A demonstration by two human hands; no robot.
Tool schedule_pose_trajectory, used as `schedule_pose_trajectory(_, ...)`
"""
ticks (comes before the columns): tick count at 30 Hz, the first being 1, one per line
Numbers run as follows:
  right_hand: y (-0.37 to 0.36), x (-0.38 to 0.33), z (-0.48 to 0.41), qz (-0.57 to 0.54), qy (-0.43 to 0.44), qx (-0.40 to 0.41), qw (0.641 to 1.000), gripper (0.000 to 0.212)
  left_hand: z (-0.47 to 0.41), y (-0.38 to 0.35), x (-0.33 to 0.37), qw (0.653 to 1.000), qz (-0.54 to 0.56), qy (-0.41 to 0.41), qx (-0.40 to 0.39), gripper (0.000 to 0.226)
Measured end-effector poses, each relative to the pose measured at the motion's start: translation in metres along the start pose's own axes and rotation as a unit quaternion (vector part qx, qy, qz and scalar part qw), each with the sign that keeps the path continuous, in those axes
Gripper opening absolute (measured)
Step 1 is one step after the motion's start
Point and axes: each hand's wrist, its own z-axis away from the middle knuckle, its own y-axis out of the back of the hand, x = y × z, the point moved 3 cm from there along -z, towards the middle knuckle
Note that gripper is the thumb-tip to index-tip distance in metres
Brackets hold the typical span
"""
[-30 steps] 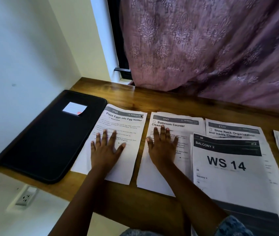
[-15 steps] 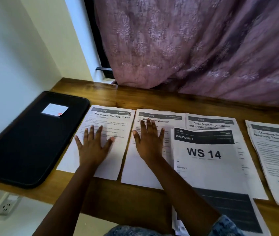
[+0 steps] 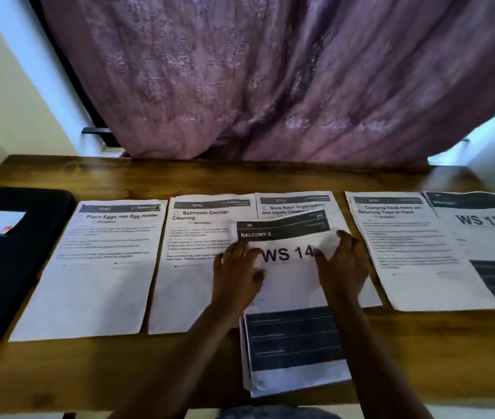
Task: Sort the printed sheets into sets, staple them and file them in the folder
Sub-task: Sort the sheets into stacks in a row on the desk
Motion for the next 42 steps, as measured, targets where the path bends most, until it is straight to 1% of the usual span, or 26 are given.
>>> schedule_pose_trajectory(2,0.002,0.017,-0.005,-0.053,-0.045,-0.045,0.997,0.062,0.002,-0.007,-0.006,1.000,-0.007,0.010,-0.008,0.046)
schedule_pose_trajectory(4,0.002,0.025,-0.006,-0.110,-0.066,-0.089,0.988,0.056,0.005,-0.008,-0.007,1.000,-0.024,0.001,-0.010,0.050)
schedule_pose_trajectory(8,0.011,0.029,-0.008,-0.142,-0.073,-0.074,0.984,0.045,0.005,-0.008,-0.007,0.998,-0.054,-0.007,-0.012,0.066)
schedule_pose_trajectory(11,0.017,0.034,-0.014,-0.115,-0.057,-0.076,0.989,0.043,0.003,-0.008,-0.007,0.997,-0.071,-0.001,-0.023,0.074)
schedule_pose_trajectory(14,0.020,0.043,-0.023,-0.071,-0.019,-0.082,0.994,0.039,0.000,-0.008,-0.005,0.996,-0.080,0.018,-0.032,0.074)
schedule_pose_trajectory(15,0.022,0.046,-0.026,-0.079,-0.008,-0.077,0.994,0.038,-0.002,-0.004,-0.002,0.997,-0.075,0.029,-0.020,0.071)
schedule_pose_trajectory(17,0.032,0.053,-0.038,-0.138,0.014,-0.067,0.988,0.036,-0.011,0.002,0.010,0.997,-0.051,0.046,0.017,0.068)
schedule_pose_trajectory(18,0.040,0.059,-0.046,-0.187,0.019,-0.069,0.980,0.034,-0.018,0.004,0.022,0.998,-0.030,0.048,0.037,0.069)
schedule_pose_trajectory(19,0.049,0.065,-0.055,-0.236,0.012,-0.080,0.968,0.032,-0.025,0.004,0.034,0.997,0.013,0.047,0.054,0.070)
schedule_pose_trajectory(20,0.058,0.071,-0.065,-0.276,-0.005,-0.092,0.957,0.030,-0.032,0.003,0.049,0.993,0.095,0.051,0.053,0.070)
schedule_pose_trajectory(21,0.070,0.081,-0.077,-0.302,-0.025,-0.100,0.948,0.029,-0.040,-0.002,0.068,0.977,0.203,0.060,0.032,0.070)
schedule_pose_trajectory(23,0.094,0.106,-0.105,-0.329,-0.055,-0.104,0.937,0.028,-0.056,-0.016,0.114,0.918,0.389,0.075,-0.028,0.073)
schedule_pose_trajectory(24,0.105,0.121,-0.122,-0.327,-0.062,-0.104,0.937,0.028,-0.065,-0.024,0.137,0.903,0.421,0.075,-0.039,0.072)
schedule_pose_trajectory(25,0.114,0.134,-0.138,-0.316,-0.068,-0.105,0.940,0.027,-0.075,-0.033,0.156,0.899,0.430,0.071,-0.044,0.070)
schedule_pose_trajectory(28,0.141,0.185,-0.193,-0.272,-0.074,-0.089,0.955,0.027,-0.107,-0.065,0.224,0.904,0.422,0.062,-0.044,0.066)
schedule_pose_trajectory(31,0.161,0.235,-0.246,-0.205,-0.064,-0.071,0.974,0.031,-0.136,-0.101,0.283,0.901,0.427,0.053,-0.046,0.074)
schedule_pose_trajectory(33,0.170,0.264,-0.278,-0.139,-0.048,-0.056,0.988,0.028,-0.151,-0.127,0.314,0.913,0.402,0.046,-0.051,0.083)
schedule_pose_trajectory(35,0.174,0.285,-0.302,-0.083,-0.035,-0.042,0.995,0.017,-0.162,-0.152,0.338,0.939,0.338,0.036,-0.058,0.088)
schedule_pose_trajectory(36,0.172,0.296,-0.313,-0.063,-0.034,-0.037,0.997,0.017,-0.167,-0.164,0.349,0.953,0.296,0.022,-0.064,0.088)
schedule_pose_trajectory(37,0.171,0.305,-0.321,-0.046,-0.034,-0.031,0.998,0.021,-0.171,-0.176,0.357,0.969,0.238,0.005,-0.070,0.086)
schedule_pose_trajectory(39,0.164,0.320,-0.331,0.002,-0.034,-0.018,0.999,0.030,-0.173,-0.195,0.370,0.994,0.077,-0.030,-0.078,0.080)
schedule_pose_trajectory(40,0.160,0.325,-0.332,0.037,-0.024,-0.011,0.999,0.034,-0.171,-0.202,0.373,0.995,0.014,-0.048,-0.084,0.077)
schedule_pose_trajectory(42,0.151,0.329,-0.328,0.091,0.013,0.008,0.996,0.044,-0.167,-0.211,0.377,0.991,-0.045,-0.086,-0.092,0.071)
